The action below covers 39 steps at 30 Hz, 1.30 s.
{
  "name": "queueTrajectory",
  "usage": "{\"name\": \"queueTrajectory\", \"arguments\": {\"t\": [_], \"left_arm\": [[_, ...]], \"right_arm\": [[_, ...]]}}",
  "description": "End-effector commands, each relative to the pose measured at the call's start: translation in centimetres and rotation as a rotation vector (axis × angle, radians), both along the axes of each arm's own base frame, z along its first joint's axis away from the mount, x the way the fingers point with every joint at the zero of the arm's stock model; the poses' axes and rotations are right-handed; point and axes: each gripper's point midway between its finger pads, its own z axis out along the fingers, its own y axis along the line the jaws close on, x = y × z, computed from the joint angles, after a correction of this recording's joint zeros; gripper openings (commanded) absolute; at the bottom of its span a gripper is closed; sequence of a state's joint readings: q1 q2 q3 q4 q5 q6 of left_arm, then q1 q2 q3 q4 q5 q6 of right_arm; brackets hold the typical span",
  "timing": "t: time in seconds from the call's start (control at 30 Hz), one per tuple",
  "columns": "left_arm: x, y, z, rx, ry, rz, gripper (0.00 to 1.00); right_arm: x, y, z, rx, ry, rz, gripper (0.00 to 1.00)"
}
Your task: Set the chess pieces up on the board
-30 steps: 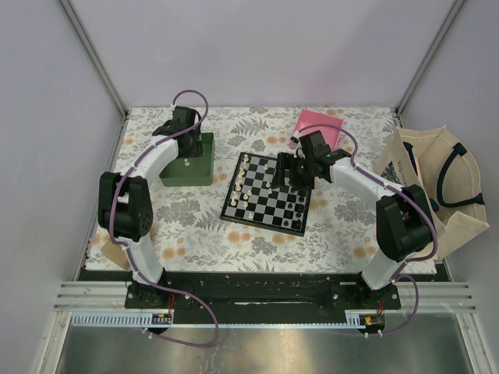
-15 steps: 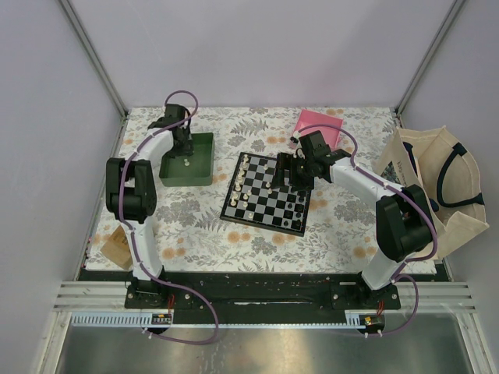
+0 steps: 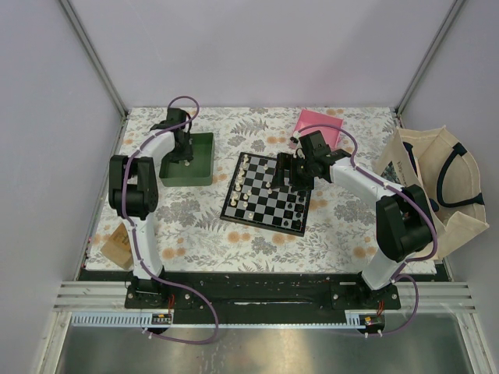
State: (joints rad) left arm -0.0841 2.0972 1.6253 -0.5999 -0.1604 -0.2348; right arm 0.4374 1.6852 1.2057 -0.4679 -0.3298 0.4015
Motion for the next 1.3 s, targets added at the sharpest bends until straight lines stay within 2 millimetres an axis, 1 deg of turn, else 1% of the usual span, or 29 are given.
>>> {"name": "queueTrajectory", "arguments": {"t": [0.0,0.17,0.47,0.7,0.8,0.9,1.27], "left_arm": [[1.35,-0.02,1.00,-0.018,-0.044,-0.011,0.43],[1.54,0.15,0.89,-0.019,-0.042,-0.010,0.38],[1.85,-0.12,0.75,-0.035,-0.038,-0.031,0.37],[2.20,-0.17,0.81,-0.039,-0.041,-0.034,0.34],[2.17,-0.16,0.80,-0.043,-0.039,-0.032,0.31],[1.90,-0.43,0.72,-0.054,-0.031,-0.039,0.30],[1.48,-0.31,0.46,-0.046,-0.012,-0.045,0.26]], "right_arm": [[0.64,0.37,1.52,0.033,-0.038,0.002,0.89],[0.58,0.34,1.43,0.032,-0.034,0.002,0.89],[0.66,0.35,1.31,0.029,-0.034,0.002,0.89],[0.60,0.32,1.17,0.027,-0.030,0.002,0.89],[0.61,0.35,1.20,0.029,-0.031,0.003,0.89],[0.60,0.29,1.13,0.025,-0.028,0.001,0.89],[0.56,0.24,1.08,0.022,-0.026,0.001,0.89]]}}
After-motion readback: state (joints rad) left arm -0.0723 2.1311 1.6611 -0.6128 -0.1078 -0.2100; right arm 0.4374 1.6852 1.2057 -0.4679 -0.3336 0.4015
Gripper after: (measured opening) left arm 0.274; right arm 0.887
